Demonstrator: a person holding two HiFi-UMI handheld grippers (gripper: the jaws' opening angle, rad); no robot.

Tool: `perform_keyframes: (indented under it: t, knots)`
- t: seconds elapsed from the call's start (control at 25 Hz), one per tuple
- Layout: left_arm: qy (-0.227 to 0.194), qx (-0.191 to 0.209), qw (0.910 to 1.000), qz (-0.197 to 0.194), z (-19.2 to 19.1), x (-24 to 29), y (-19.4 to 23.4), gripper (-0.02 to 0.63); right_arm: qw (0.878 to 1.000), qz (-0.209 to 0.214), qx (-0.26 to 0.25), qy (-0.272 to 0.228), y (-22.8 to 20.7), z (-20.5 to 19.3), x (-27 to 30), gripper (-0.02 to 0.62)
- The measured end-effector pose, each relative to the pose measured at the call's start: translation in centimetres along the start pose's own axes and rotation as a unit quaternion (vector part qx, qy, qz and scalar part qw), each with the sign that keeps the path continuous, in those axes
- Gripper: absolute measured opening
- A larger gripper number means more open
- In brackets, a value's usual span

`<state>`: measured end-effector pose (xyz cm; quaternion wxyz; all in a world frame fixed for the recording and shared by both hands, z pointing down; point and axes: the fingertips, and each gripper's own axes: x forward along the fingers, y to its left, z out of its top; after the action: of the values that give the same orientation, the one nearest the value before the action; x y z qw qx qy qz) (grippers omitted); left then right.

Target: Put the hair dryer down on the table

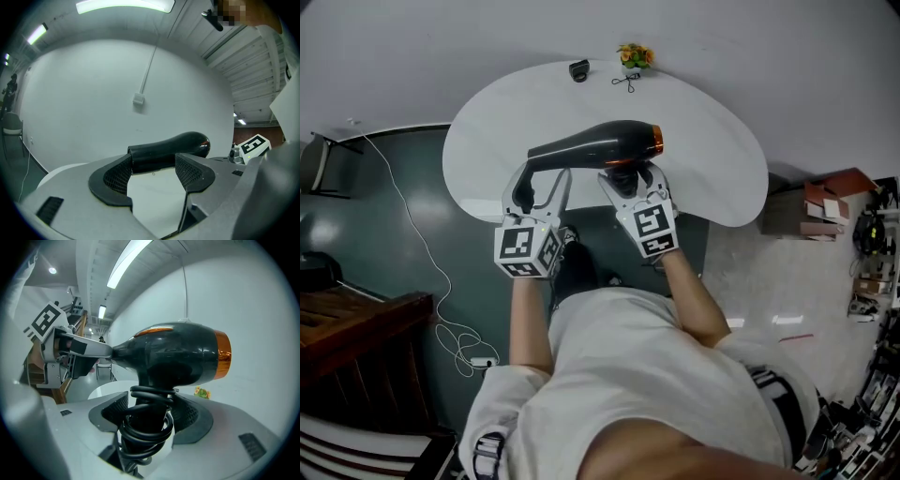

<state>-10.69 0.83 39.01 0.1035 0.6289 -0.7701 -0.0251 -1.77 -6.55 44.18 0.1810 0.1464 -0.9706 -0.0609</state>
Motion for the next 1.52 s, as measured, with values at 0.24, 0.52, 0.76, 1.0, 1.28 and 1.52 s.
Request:
perform_keyframes:
  t: [0.24, 0.52, 0.76, 1.0, 1.28, 1.52]
  knots:
    - [0.024, -0.018, 0.9992, -0.024, -0.2, 4.7, 4.5, 0.307, 0.999, -0.012, 0.015, 0.028, -1.4, 0.2, 5.4, 0.279]
    - [0.055, -0.036, 0.996, -0.061, -1.4, 9.4, 7.7, 0.307, 0.997, -0.033, 0.035, 0.068, -2.9, -0.6, 9.5, 0.279]
    - [0.074, -0.043, 0.9924, -0.089, -2.5, 12.0, 9.2, 0.307, 0.993, -0.053, 0.047, 0.096, -3.8, -1.6, 11.6, 0.279]
    - [0.087, -0.052, 0.989, -0.108, -3.4, 13.4, 11.3, 0.306, 0.989, -0.062, 0.066, 0.114, -3.3, -2.1, 13.7, 0.279]
    - [0.104, -0.046, 0.9862, -0.121, -4.3, 14.4, 12.9, 0.304, 0.986, -0.064, 0.084, 0.131, -3.0, -3.3, 15.5, 0.279]
    - [0.115, -0.055, 0.9848, -0.118, -5.4, 15.4, 13.9, 0.302, 0.984, -0.057, 0.091, 0.145, -3.1, -4.1, 16.8, 0.279]
